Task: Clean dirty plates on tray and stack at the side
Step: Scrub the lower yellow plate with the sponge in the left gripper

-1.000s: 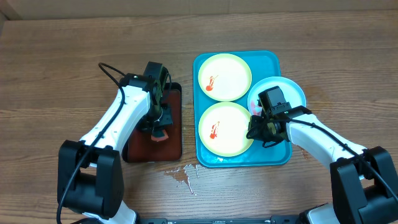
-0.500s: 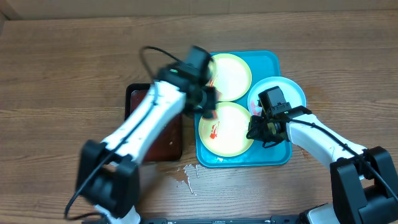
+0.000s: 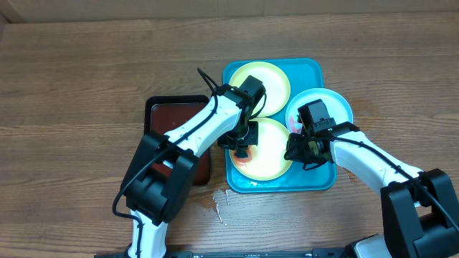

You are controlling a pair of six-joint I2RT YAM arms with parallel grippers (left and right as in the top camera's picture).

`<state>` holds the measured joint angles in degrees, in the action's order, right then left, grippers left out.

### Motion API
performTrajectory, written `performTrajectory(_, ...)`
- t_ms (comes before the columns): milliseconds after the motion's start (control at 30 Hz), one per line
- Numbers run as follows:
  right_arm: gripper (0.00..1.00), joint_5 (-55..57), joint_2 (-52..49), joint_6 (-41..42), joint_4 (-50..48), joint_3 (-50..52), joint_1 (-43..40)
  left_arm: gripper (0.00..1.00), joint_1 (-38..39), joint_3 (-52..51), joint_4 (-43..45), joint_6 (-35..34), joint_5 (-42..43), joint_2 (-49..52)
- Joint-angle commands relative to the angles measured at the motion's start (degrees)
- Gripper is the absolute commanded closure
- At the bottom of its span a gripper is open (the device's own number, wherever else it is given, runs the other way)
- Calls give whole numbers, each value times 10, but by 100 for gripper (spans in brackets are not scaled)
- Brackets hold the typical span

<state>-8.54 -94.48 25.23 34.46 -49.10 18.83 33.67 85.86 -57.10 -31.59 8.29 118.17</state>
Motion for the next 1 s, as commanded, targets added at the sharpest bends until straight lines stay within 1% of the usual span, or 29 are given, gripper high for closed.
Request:
performTrajectory(0, 96, 14, -2, 1, 1, 3, 1, 96, 2, 6, 24, -6, 13, 22)
performTrajectory(67, 96, 14, -2, 1, 1, 3, 1, 96, 3, 6, 53, -6, 64, 32)
performTrajectory(167, 96, 14, -2, 1, 3, 3, 1, 96, 5, 6, 103, -8, 165, 56)
performTrajectory(267, 96, 14, -2, 1, 3, 3, 1, 96, 12, 6, 115, -8, 239, 84)
performTrajectory(333, 96, 14, -2, 1, 3, 3, 1, 96, 16, 6, 106, -8, 263, 98)
performTrajectory(433, 96, 14, -2, 1, 3, 3, 1, 96, 16, 7, 89, -8, 257, 94)
performTrajectory(500, 96, 14, -2, 1, 3, 3, 1, 96, 15, 19, 56, -5, 224, 89)
performTrajectory(600, 96, 14, -2, 1, 3, 3, 1, 96, 16, 58, -26, -5, 110, 84)
performTrajectory(633, 96, 14, -2, 1, 3, 3, 1, 96, 16, 68, -43, -5, 87, 84)
performTrajectory(667, 96, 14, -2, 1, 3, 3, 1, 96, 16, 85, -68, -5, 42, 84)
performTrajectory(733, 96, 14, -2, 1, 3, 3, 1, 96, 16, 100, -93, -6, -21, 84)
performTrajectory(867, 96, 14, -2, 1, 3, 3, 1, 96, 16, 103, -112, -6, -139, 85)
performTrajectory(967, 96, 14, -2, 1, 3, 3, 1, 96, 16, 103, -99, -6, -146, 85)
